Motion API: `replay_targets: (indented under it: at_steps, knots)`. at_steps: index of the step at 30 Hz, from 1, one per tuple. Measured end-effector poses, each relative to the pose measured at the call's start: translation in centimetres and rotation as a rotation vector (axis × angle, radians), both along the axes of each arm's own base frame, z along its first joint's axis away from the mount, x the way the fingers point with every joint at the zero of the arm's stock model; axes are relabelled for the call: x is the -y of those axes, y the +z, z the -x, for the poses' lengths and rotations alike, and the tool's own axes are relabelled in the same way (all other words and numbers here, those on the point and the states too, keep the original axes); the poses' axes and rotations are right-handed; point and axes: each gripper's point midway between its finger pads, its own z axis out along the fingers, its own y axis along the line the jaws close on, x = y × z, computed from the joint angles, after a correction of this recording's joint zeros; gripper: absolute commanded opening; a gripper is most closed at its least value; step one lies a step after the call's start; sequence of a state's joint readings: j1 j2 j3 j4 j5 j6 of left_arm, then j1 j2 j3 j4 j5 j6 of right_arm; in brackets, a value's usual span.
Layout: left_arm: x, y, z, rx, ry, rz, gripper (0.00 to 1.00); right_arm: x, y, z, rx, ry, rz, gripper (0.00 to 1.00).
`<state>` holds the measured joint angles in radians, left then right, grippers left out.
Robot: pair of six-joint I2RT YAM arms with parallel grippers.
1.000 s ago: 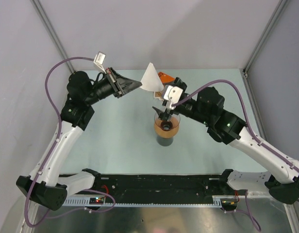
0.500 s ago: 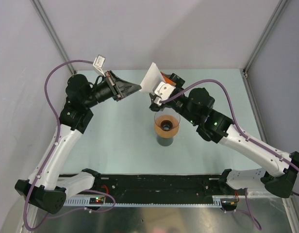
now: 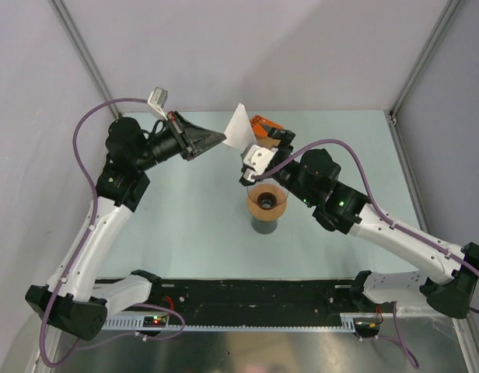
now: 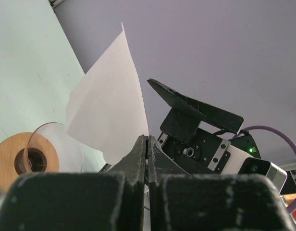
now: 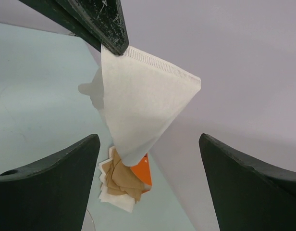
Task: Place the coffee filter in the dripper
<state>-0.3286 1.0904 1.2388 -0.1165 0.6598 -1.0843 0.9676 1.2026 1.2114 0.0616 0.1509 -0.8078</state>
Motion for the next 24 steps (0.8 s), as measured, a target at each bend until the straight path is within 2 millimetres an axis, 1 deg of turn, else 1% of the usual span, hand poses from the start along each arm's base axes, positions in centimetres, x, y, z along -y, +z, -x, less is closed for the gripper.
replay_targets:
  at_steps: [3, 7, 13, 18, 24]
  knots:
    - [0.1, 0.0, -0.1, -0.017, -0.001, 0.01, 0.0, 0.1, 0.4, -0.2, 0.019, -0.01, -0.008, 0.89]
    - [0.1, 0.2, 0.0, -0.03, -0.003, 0.025, 0.0, 0.0, 0.9, -0.6, 0.038, -0.027, -0.024, 0.81]
    - [0.1, 0.6, 0.0, -0.041, -0.006, 0.05, 0.0, -0.4, 1.4, -1.3, 0.067, -0.051, -0.052, 0.6]
    - [0.2, 0.1, -0.2, -0.077, -0.007, 0.062, 0.0, -0.2, 2.2, -1.8, 0.094, -0.075, -0.083, 0.39]
    - [0.4, -0.3, -0.6, -0.12, -0.007, 0.075, 0.0, 0.0, 3.3, -1.8, 0.122, -0.08, -0.111, 0.21]
